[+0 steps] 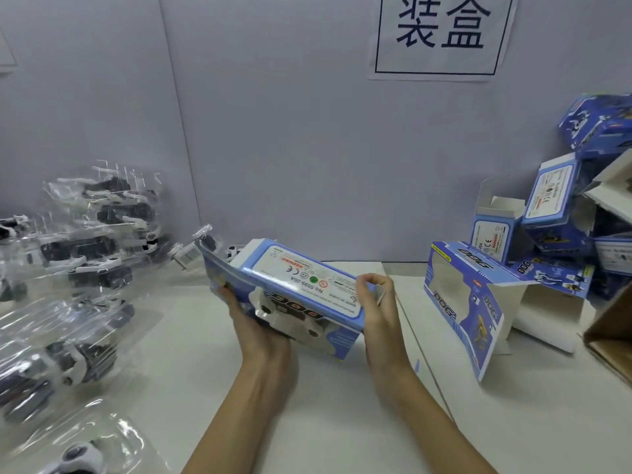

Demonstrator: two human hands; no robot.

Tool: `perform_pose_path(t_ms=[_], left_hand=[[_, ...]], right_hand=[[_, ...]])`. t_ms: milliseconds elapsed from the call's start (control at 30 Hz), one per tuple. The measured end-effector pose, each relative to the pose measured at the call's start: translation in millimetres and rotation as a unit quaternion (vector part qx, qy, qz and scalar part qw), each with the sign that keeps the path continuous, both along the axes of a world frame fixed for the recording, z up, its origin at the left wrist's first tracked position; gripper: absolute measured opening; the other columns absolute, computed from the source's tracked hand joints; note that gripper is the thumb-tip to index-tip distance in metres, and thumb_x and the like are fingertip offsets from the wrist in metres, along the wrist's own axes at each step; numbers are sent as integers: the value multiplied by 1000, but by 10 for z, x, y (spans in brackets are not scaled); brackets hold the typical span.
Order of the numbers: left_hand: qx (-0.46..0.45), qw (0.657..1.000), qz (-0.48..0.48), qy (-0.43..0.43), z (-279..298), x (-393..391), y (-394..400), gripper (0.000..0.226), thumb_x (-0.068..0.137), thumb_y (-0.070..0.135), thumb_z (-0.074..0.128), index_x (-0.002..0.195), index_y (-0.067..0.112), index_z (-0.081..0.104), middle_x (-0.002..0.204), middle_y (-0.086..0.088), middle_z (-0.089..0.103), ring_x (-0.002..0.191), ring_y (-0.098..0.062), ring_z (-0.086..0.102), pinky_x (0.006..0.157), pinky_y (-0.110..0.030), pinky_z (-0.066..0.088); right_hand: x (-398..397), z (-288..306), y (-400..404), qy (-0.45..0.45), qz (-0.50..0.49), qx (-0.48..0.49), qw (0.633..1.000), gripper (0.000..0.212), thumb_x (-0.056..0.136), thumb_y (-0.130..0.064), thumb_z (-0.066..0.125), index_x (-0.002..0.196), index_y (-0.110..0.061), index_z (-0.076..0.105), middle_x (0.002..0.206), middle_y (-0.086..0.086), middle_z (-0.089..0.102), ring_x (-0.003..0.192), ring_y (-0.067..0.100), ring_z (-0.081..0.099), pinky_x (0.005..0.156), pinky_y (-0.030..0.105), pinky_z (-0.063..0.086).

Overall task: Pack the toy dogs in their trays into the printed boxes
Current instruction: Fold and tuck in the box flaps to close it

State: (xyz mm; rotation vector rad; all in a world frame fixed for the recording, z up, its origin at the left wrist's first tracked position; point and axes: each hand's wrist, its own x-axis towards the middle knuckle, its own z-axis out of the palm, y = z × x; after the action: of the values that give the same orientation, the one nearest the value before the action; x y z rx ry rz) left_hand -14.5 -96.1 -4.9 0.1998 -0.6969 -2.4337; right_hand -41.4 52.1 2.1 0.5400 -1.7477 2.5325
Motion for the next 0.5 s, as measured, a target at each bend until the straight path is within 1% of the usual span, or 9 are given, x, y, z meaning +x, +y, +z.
perform_pose_path(t_ms=[67,100,167,200,267,333,400,467,500], left_hand=[[-52,997,-1,-53,29,-16,50,84,83,87,44,132,22,68,123,-5,74,113,-26,71,98,-44,54],[-77,993,11,-90,26,-43,56,78,87,82,44,124,17,65,112,-3,72,103,-23,70,93,-41,54],[-129,979,51,-147,29,-74,42,51,102,63,43,112,14,56,88,-1,54,79,-16,56,76,-32,52],[-149,974,68,-157,44,-87,18,41,106,54,45,120,16,52,85,-1,52,76,-16,54,75,-33,52],[-178,972,65,-140,79,-69,-70,42,105,54,49,137,29,44,94,-5,62,75,-19,63,79,-39,56],[-196,969,28,-147,118,-8,-200,63,88,81,44,127,33,57,105,-9,68,77,-20,69,83,-39,58],[-214,956,34,-196,103,22,-328,75,78,93,39,111,30,63,112,-4,62,93,-20,63,91,-35,51],[-273,925,76,-253,57,28,-394,54,90,77,55,102,25,59,101,1,56,91,-19,52,83,-32,44],[-308,907,99,-270,13,20,-410,40,97,59,63,109,20,61,103,-2,59,94,-22,53,82,-32,43]], right_hand=[[-66,1,48,-28,-36,-34,998,14,109,-36,53,107,-26,62,106,-2,77,101,11,76,64,18,56],[-117,15,97,-43,-55,-46,997,16,110,-32,51,105,-23,63,102,-3,78,99,12,76,63,18,56],[-236,33,219,-55,-82,-48,994,17,110,-27,50,100,-22,63,98,-4,79,94,12,76,63,20,55],[-289,36,276,-60,-88,-40,994,18,110,-27,50,99,-23,63,98,-3,79,93,11,76,65,21,55],[-361,13,349,-55,-86,-6,995,16,111,-28,49,102,-23,62,104,1,78,93,9,76,68,24,55],[-381,-22,393,-7,-85,40,996,14,112,-27,47,106,-22,59,106,1,76,96,8,75,68,20,57],[-382,-44,434,63,-92,89,990,12,112,-22,46,107,-20,57,106,-3,73,101,5,73,68,19,58],[-383,-69,473,117,-69,139,981,12,112,-19,46,110,-19,58,113,-7,70,110,6,70,74,26,62],[-388,-74,482,132,-49,159,977,13,112,-18,46,112,-19,59,119,-10,69,116,8,67,77,28,62]])
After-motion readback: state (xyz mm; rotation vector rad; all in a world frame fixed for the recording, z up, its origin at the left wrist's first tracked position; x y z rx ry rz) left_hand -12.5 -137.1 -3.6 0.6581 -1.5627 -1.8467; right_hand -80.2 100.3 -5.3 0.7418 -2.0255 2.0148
